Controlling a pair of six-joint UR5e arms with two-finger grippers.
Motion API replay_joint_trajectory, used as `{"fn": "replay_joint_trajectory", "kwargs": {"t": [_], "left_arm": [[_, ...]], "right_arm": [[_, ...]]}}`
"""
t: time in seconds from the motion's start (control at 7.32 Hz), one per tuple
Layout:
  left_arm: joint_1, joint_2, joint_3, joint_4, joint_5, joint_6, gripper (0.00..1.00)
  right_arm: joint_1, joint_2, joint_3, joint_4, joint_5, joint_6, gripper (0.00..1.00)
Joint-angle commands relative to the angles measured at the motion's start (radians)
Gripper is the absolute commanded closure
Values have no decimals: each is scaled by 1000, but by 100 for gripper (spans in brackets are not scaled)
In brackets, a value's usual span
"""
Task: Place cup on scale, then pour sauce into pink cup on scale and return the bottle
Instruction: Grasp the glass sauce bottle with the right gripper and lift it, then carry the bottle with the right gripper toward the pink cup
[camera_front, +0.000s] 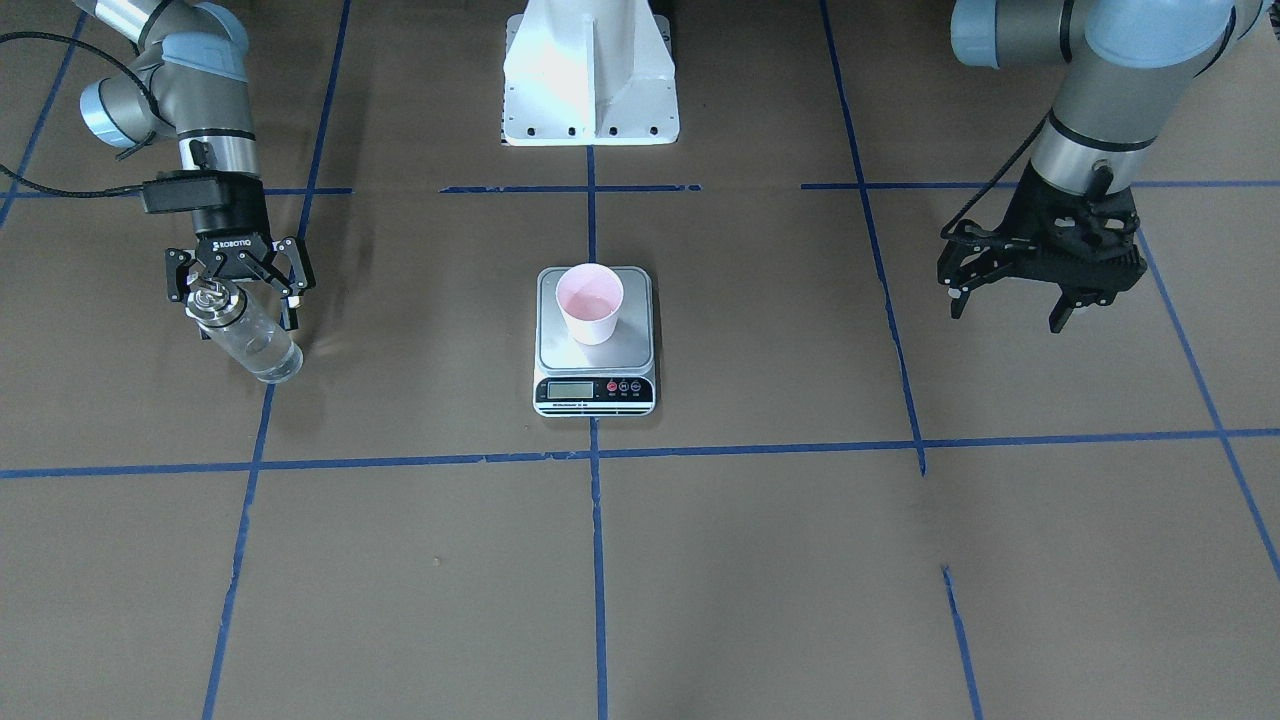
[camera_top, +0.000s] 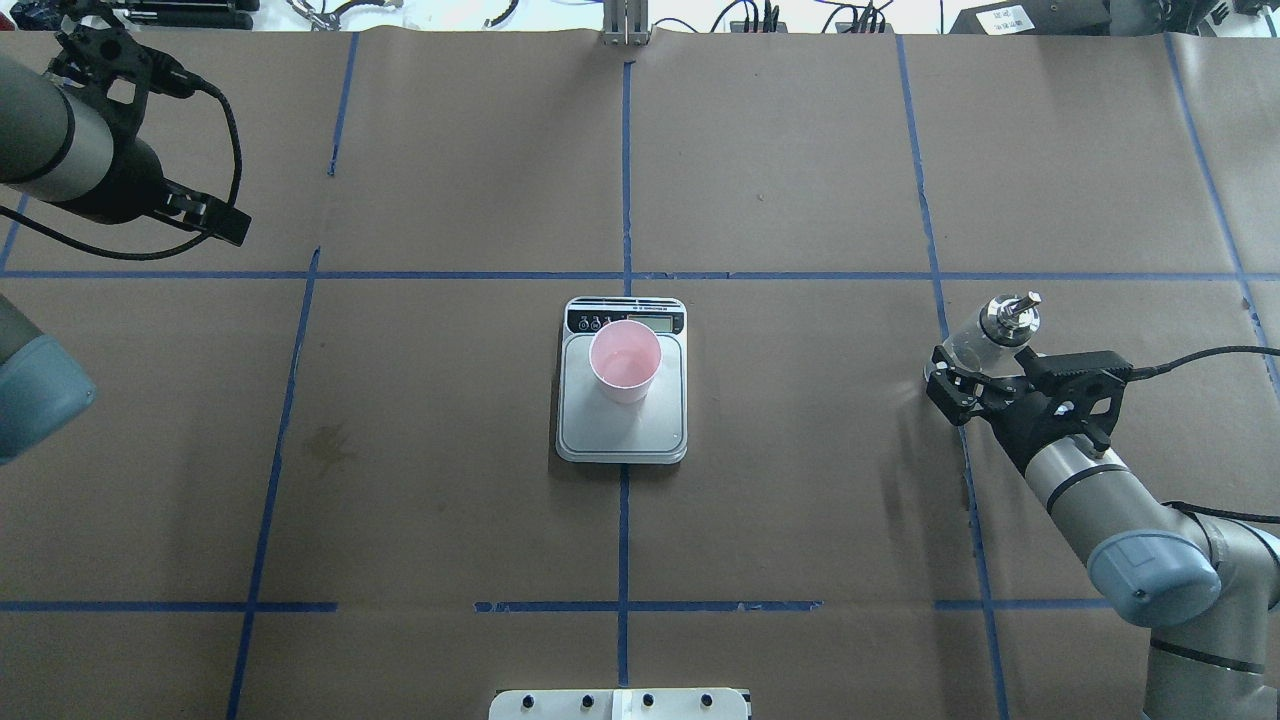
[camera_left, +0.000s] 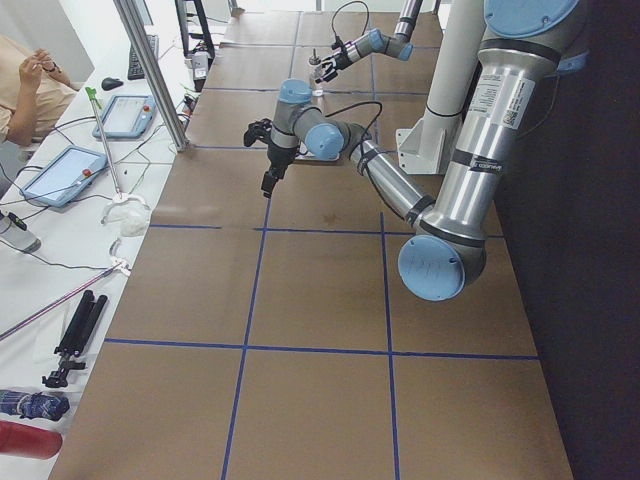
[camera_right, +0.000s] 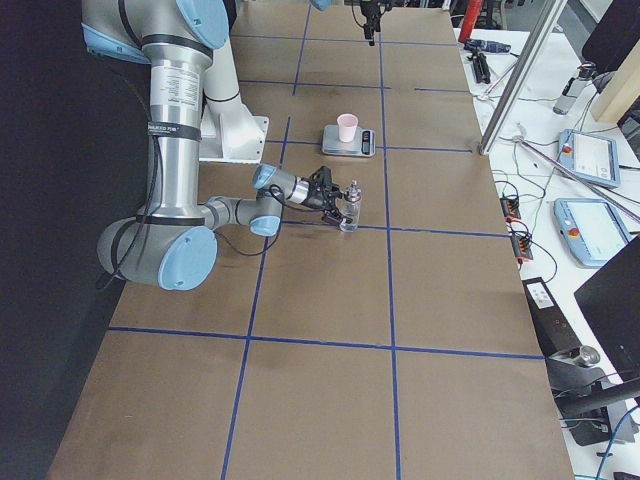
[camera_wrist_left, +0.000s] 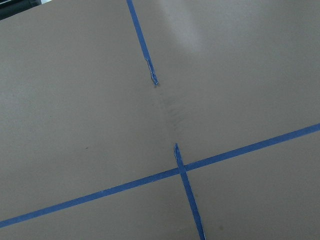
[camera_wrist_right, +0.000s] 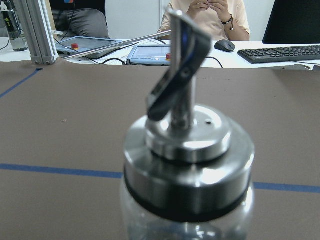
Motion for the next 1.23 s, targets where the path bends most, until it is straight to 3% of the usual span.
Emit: {"fn": "replay_joint_trajectory", "kwargs": {"t": [0.0,0.27,0.68,0.82,0.96,1.09], "left_arm": [[0,-1,0,0,1,-3,1],[0,-1,-1,2,2,-6,1],[0,-1,-3,2,2,-9,1],[0,-4,-3,2,2,-10,1],[0,-6,-3,2,2,-10,1],[1,-9,-3,3,2,-12,1]], "right_arm": [[15,21,-32,0,-8,7,1],[16,97,-110,1,-22,20,1],[22,84,-112,14,-23,22,10],[22,81,-115,44,-32,20,26],[21,73,-121,63,-54,20,71],[21,68,-117,72,-92,20,100]]}}
